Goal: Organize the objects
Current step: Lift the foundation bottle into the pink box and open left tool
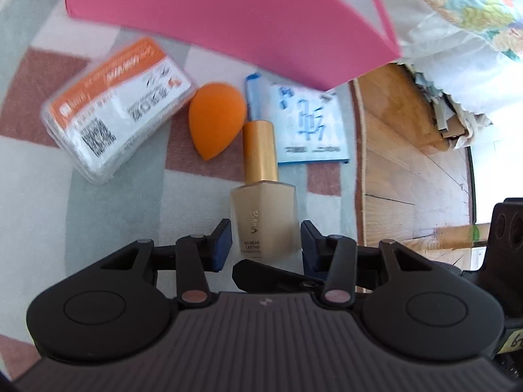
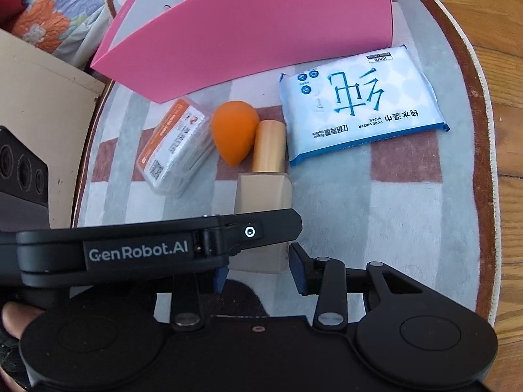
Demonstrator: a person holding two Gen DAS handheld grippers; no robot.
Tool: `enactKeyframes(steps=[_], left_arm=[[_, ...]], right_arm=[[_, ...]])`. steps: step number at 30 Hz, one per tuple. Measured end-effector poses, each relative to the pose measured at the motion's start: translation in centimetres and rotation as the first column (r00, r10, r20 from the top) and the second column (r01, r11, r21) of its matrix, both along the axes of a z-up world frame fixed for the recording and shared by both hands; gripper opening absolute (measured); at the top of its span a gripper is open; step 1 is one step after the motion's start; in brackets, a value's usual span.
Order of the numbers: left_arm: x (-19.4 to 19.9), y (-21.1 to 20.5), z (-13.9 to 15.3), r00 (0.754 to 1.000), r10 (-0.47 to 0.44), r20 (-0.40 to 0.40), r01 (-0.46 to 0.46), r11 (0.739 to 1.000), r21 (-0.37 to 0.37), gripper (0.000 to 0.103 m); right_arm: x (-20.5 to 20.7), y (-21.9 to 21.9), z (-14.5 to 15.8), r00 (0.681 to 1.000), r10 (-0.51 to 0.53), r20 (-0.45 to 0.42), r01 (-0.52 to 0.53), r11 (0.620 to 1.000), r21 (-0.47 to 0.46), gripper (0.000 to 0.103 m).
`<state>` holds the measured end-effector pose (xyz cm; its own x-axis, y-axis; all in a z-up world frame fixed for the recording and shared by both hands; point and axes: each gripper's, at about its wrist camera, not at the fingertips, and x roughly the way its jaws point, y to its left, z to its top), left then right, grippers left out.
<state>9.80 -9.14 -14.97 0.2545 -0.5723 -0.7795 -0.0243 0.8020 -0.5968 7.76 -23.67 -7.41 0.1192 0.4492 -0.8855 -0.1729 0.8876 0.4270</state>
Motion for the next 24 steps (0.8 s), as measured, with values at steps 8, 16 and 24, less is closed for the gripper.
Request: enactKeyframes(steps=[8, 16, 24], left_arm=[[-1.3, 1.4, 8.1, 0.994, -0.023, 0.105, 0.01, 0.992, 0.123, 0.044], [2.6, 4.7, 16.1, 0.968, -0.04, 0.247, -0.011, 0.979, 0.202, 0.044], [11.2, 7.8, 16.3, 0.973, 0.014, 0.231, -0.075, 0.964, 0.256, 0.043]], right_arm=[[-2.0, 2.2, 5.8, 0.997, -0.002, 0.076, -0.002, 0.999, 0.048, 0.044], [-0.6, 3.7, 12.0, 0.974, -0.036, 0.224, -0.015, 0.975, 0.223, 0.044], [7.1, 7.5, 11.4, 0.969, -0.063, 0.238, -0.01, 0.955, 0.295, 0.044]])
